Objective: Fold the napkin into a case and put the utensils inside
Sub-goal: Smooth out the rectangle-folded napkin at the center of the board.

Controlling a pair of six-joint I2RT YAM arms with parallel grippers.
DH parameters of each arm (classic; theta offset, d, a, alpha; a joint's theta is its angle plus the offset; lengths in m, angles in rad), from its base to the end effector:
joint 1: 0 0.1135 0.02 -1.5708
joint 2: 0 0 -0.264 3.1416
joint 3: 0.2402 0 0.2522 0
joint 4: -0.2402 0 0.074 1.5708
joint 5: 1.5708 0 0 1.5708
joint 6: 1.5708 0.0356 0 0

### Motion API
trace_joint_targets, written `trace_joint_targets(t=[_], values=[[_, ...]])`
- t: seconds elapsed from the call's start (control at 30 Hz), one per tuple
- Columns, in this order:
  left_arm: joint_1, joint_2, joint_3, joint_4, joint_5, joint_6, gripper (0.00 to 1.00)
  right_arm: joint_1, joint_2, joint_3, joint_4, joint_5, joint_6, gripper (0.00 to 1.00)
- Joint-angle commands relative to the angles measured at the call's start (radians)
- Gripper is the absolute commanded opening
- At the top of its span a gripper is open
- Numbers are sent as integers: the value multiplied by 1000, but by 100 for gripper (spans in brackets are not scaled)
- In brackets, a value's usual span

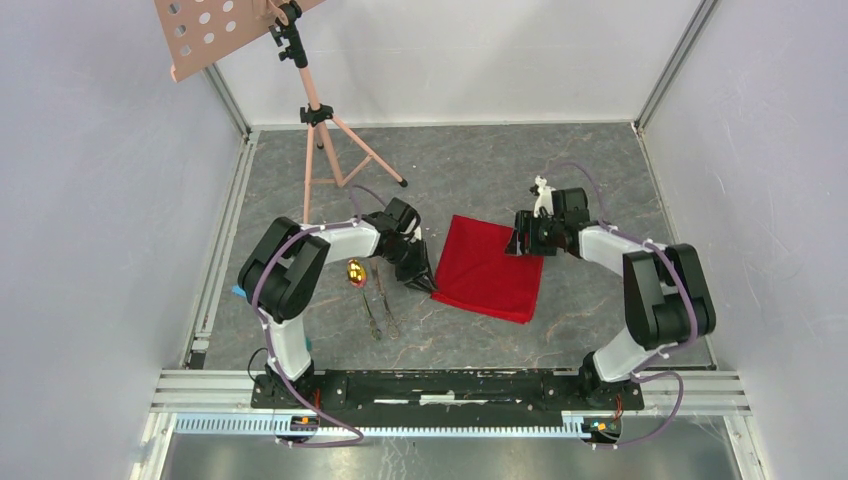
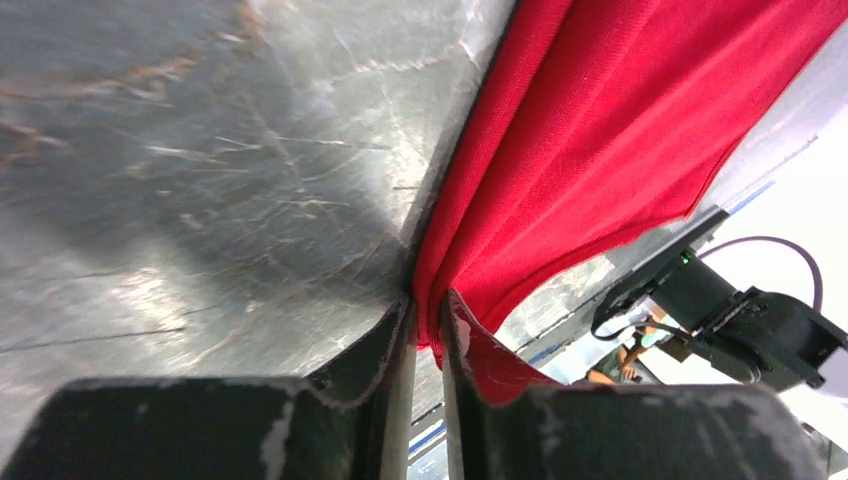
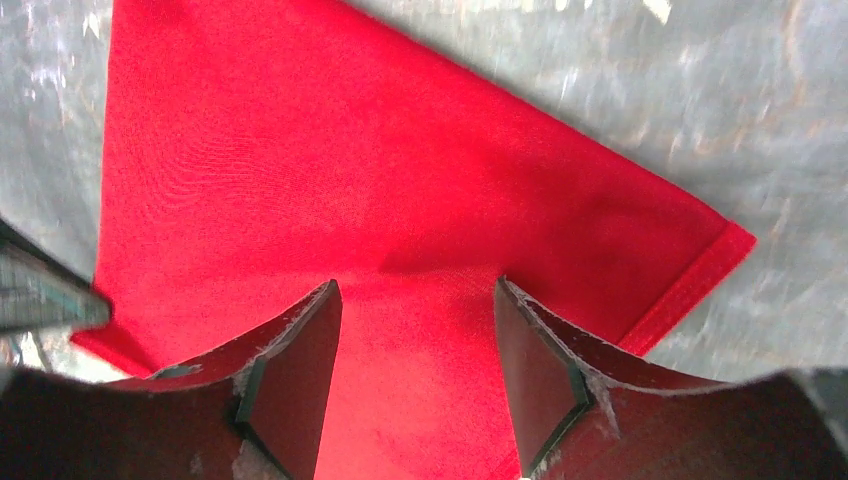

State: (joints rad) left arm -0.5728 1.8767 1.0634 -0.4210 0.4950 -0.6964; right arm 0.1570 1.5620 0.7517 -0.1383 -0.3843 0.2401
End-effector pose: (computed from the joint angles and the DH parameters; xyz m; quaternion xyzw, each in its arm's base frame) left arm 0.2818 -0.2018 0.1291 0.0181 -0.9565 0.2908 0.0124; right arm 0.2867 0.0589 0.1544 -0.0196 0.9361 0.2375 0.2587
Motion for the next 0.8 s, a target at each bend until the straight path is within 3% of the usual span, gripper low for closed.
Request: trace_joint_targets(t=[0.0,0.23,0.33,0.5,0.6,0.77], values=[[-38,0,-95,153,0,-116,21,8,111,144,60,76,-43,64],[-118,-5,-129,264,-13,-212,17,58,134,337,-83,95,-67,65],[-127,-26,-138,263,-18,-202,22,27,27,230,-66,-73,-25,67],[-128,-67,-174,269,21,-180,36,-84,-244,-63,-88,-158,65,66],[-129,-84,-201,302,45,-197,43,-145,-401,-138,-227,-72,52,66],[-134,-79,-196,328,60,-201,51,-214,-481,-186,-405,79,32,62]])
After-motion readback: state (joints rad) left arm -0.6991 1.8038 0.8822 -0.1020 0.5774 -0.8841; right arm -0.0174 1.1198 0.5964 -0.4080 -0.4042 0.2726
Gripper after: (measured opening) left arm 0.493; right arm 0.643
